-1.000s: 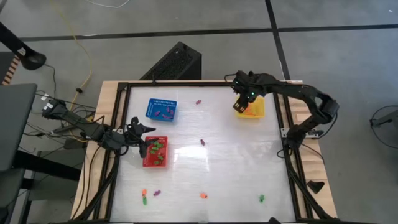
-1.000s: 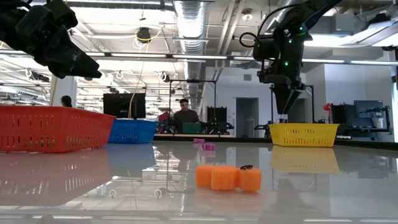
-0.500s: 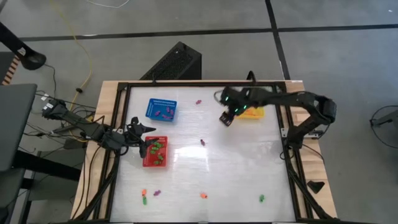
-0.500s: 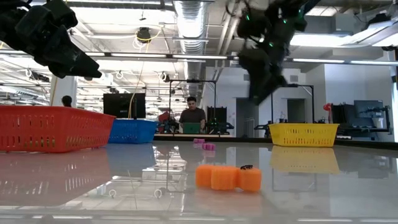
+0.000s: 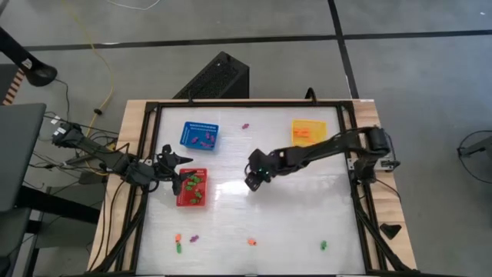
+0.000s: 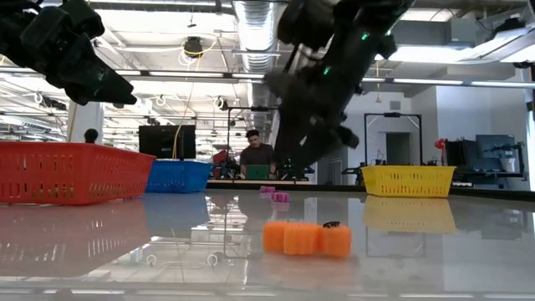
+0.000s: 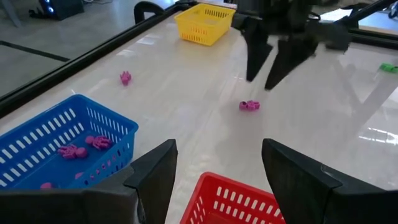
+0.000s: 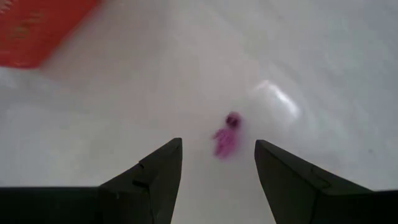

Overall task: Sort Halloween decoration
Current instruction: Put the violet skeleton toy into the blue bin

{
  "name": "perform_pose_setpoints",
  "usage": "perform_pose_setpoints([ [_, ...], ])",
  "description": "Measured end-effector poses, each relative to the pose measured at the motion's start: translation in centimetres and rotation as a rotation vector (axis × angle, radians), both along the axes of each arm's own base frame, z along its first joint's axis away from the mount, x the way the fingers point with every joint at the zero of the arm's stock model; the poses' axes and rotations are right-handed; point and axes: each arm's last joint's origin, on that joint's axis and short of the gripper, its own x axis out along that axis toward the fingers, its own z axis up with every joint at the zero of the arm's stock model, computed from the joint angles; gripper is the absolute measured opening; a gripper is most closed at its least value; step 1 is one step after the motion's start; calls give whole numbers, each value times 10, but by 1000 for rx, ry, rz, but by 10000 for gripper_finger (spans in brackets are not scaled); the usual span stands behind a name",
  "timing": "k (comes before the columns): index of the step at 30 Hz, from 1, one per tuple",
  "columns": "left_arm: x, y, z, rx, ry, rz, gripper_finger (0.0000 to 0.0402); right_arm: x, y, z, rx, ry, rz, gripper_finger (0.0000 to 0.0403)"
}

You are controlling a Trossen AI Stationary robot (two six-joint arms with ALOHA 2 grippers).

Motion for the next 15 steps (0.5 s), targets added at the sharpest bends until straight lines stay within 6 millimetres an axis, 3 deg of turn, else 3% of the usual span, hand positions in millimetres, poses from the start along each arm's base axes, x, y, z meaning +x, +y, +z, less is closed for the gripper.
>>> perform_pose_setpoints([
  [8,0,0,0,1,1,1,226,25,5,-14,-73,62,-38,232],
  [15,0,0,0,3,5,0,226,33,10,-34,-94,146,-55,232],
])
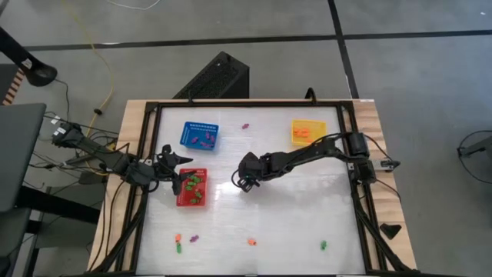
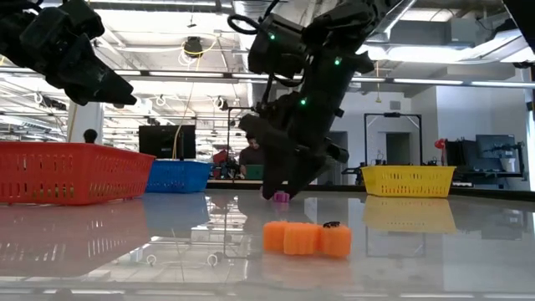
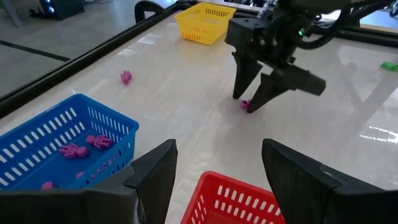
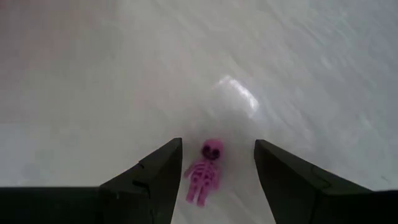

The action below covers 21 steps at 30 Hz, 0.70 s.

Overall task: Sort Halloween decoration
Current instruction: Put the violet skeleton toy into the blue bin

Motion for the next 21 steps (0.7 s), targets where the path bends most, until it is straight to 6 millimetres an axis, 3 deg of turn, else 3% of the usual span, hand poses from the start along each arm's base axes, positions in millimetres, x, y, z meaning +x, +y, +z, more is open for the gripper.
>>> perform_pose_setpoints([
  [6,0,0,0,8,2,-1,226,-1,8,-2,-22,5,-2,203],
  [14,0,0,0,7,1,0,226,-3,13,1,-36,19,27,88],
  [21,0,0,0,3,0,1,226,13,15,25,-81,-50,112,27],
])
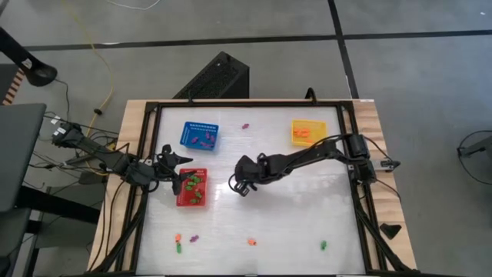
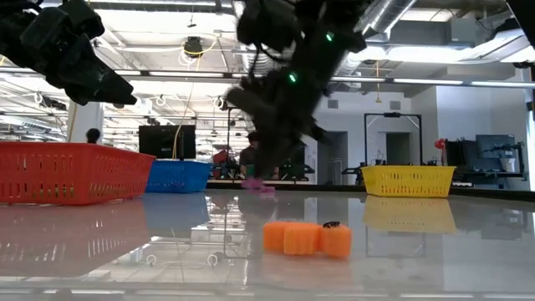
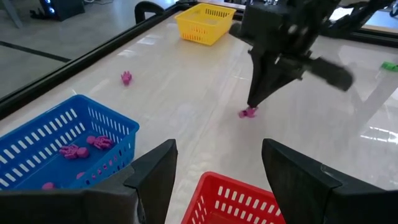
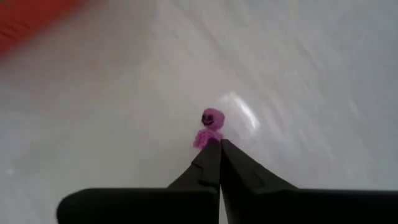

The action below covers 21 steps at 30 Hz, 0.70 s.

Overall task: Sort Halloween decoration
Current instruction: Put the violet skeleton toy into the blue bin

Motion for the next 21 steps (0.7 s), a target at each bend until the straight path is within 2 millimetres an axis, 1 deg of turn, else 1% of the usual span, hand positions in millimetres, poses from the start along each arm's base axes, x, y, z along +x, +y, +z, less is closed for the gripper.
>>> perform_pose_setpoints([
  [3,0,0,0,0,0,0,226,11,-2,18,-34,-64,49,23],
  [5,0,0,0,0,0,0,226,18,-6,30,-66,-117,73,24],
  [9,0,0,0,-2,-1,0,226,32,-21,55,-140,-233,103,24],
  [11,0,0,0,-3,-1,0,226,36,-30,63,-167,-264,109,24],
  [13,0,0,0,-4,-1,1,226,36,-36,64,-146,-253,150,26],
  [15,0,0,0,-5,-1,-1,226,33,-36,60,-100,-214,196,35],
  [21,0,0,0,12,8,-18,226,31,-8,39,-89,-95,264,79],
])
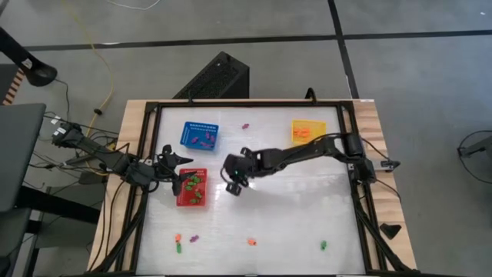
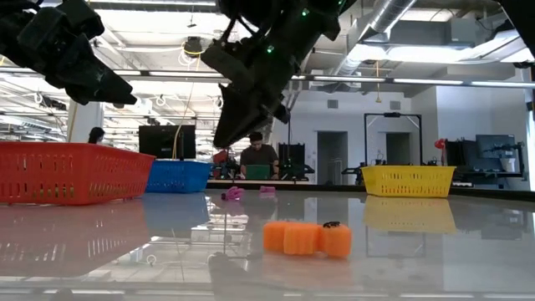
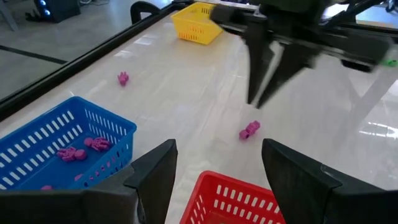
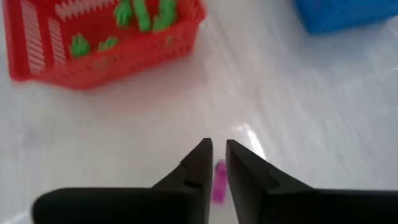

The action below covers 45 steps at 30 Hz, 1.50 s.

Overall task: Sort Halloween decoration
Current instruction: Put the violet skeleton toy into the blue bin

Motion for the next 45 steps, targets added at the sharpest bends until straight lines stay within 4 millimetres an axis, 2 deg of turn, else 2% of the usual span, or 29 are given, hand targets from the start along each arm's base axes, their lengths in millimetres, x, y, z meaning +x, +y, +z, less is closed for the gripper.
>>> perform_pose_setpoints([
  [5,0,0,0,2,1,-1,226,1,16,-19,-66,50,-51,135],
  [12,0,0,0,-1,-3,-4,226,6,15,-45,-39,100,-96,219],
  [17,0,0,1,5,-7,13,226,9,14,-57,-28,121,-102,241],
  [20,0,0,0,6,-5,12,226,9,14,-65,-26,141,-116,234],
  [23,0,0,0,7,-3,12,226,9,15,-69,-16,164,-136,207],
  [25,0,0,0,8,-1,13,226,8,15,-71,-13,173,-142,178],
  [31,0,0,0,11,0,12,226,6,13,-68,-59,183,-124,59],
  [37,0,0,0,10,-1,12,226,8,0,-52,-108,125,-107,55],
  [41,0,0,0,9,-1,12,226,24,-16,-25,-143,-26,-92,55],
  [45,0,0,0,7,-2,13,226,39,-43,-4,-187,-238,-104,55],
])
